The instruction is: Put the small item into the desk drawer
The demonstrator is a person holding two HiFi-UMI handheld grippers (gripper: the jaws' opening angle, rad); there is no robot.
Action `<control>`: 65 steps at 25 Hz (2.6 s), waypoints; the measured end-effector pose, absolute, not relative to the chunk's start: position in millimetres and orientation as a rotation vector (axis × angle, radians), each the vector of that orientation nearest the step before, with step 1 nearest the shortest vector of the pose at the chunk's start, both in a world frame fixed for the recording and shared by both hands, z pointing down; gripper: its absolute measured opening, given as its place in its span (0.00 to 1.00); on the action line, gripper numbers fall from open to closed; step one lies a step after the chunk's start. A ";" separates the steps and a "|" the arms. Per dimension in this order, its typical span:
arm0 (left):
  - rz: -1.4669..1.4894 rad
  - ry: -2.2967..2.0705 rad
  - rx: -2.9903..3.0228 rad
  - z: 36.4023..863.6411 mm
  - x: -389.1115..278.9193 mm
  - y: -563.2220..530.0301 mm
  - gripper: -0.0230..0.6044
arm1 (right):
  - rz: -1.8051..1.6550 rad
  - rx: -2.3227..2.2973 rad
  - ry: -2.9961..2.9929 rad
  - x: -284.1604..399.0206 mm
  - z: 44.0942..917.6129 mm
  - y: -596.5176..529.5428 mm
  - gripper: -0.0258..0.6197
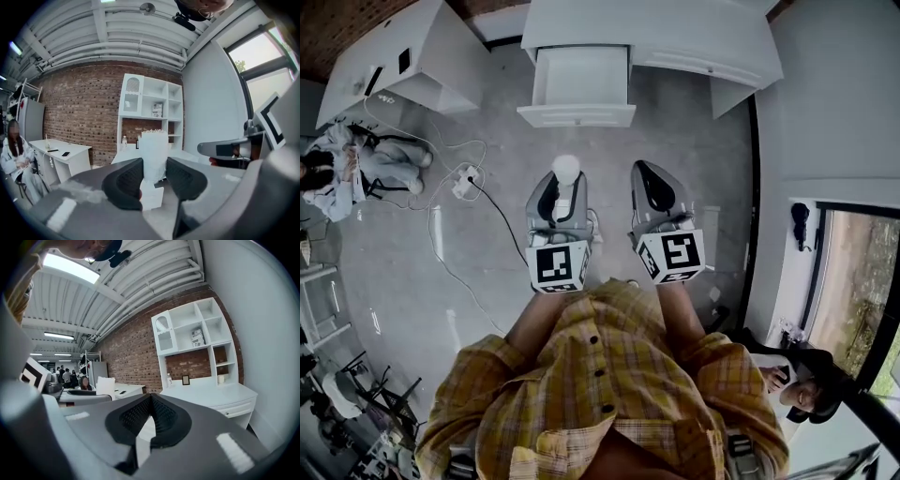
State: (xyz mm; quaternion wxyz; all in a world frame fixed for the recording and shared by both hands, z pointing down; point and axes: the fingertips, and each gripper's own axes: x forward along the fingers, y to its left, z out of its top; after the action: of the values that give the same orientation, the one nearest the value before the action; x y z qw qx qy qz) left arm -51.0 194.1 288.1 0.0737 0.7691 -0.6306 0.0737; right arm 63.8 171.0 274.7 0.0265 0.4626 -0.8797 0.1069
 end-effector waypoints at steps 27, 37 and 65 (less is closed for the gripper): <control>0.282 -1.748 2.324 324.6 -105.1 60.3 0.29 | 0.426 1.533 -2.609 10.7 303.3 48.2 0.04; 0.362 -1.772 2.291 343.3 -104.6 14.4 0.29 | 0.440 1.460 -2.633 3.7 318.2 -1.0 0.04; 0.524 -1.728 2.088 449.5 -118.4 -112.4 0.29 | 0.659 1.333 -2.530 -0.1 425.8 -122.2 0.04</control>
State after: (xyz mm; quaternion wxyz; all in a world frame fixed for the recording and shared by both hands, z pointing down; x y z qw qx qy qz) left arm -118.4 -112.4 449.5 0.1895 0.7428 -0.6146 0.1863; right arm -0.1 -122.2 425.8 0.1031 0.4517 -0.8576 0.2234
